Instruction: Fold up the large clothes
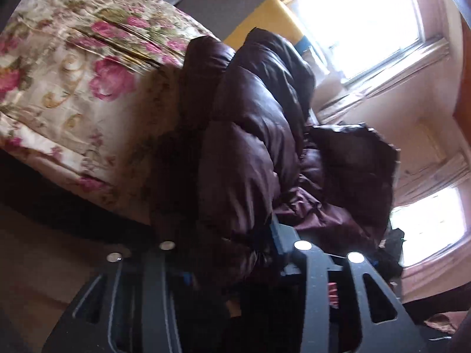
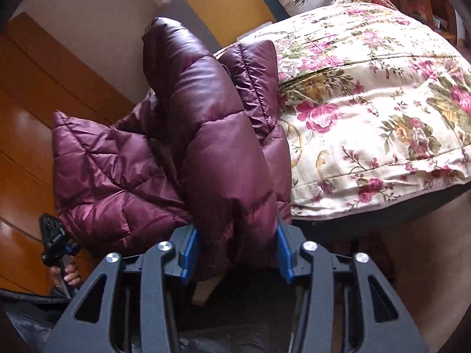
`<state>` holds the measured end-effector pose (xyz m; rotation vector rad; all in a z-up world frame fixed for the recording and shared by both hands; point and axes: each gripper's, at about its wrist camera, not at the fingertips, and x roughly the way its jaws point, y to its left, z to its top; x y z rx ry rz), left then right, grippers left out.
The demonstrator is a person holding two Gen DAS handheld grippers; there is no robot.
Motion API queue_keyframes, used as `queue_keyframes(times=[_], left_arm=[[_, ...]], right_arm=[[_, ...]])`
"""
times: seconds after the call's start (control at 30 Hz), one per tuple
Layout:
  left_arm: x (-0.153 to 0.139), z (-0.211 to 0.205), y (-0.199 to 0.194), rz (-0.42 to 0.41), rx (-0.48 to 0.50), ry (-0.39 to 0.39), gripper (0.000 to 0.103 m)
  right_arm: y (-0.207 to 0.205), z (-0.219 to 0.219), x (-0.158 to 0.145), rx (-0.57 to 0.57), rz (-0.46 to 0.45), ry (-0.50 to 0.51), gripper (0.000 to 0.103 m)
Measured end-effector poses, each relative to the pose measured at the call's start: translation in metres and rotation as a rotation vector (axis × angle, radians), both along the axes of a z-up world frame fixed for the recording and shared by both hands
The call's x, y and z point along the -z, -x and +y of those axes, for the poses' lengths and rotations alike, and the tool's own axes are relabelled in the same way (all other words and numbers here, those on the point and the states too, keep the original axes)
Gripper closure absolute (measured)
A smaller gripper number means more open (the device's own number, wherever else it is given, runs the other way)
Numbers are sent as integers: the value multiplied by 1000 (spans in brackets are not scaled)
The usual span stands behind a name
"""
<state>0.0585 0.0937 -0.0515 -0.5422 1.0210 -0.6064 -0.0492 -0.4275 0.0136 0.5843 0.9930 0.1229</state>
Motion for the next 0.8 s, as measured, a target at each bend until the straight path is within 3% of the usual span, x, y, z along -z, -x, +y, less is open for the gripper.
queue_keyframes(times=[0.03, 0.07, 0.13, 0.3, 0.47, 0.6, 0.63, 0.67, 0.73, 0.8], left_arm=[[-4, -3, -1, -24, -13, -68, 45], [-16, -7, 1, -86, -49, -192, 30], [-37, -17, 1, -200, -49, -308, 29], [-73, -42, -10, -384, 9, -377, 22], [-78, -89, -26, -491, 118, -484, 22], [-58, -109, -59, -457, 194, -515, 22], [-52, -110, -66, -443, 200, -515, 22], [-49, -111, -69, -438, 195, -519, 29], [-44, -108, -77, -428, 179, -519, 59], [-47, -90, -84, -415, 143, -456, 103]], right_arm=[[-3, 2, -4, -3, -2, 37, 44], [-7, 4, -8, 0, -14, 80, 36], [-11, 9, -21, 2, -63, 180, 30], [-39, 33, -55, -59, -194, 334, 30], [-80, 59, -59, -119, -242, 478, 32], [-118, 69, -45, -181, -248, 596, 32], [-127, 71, -40, -186, -237, 612, 36], [-133, 73, -36, -190, -225, 630, 40], [-142, 74, -23, -201, -194, 689, 50], [-148, 67, -14, -173, -162, 710, 56]])
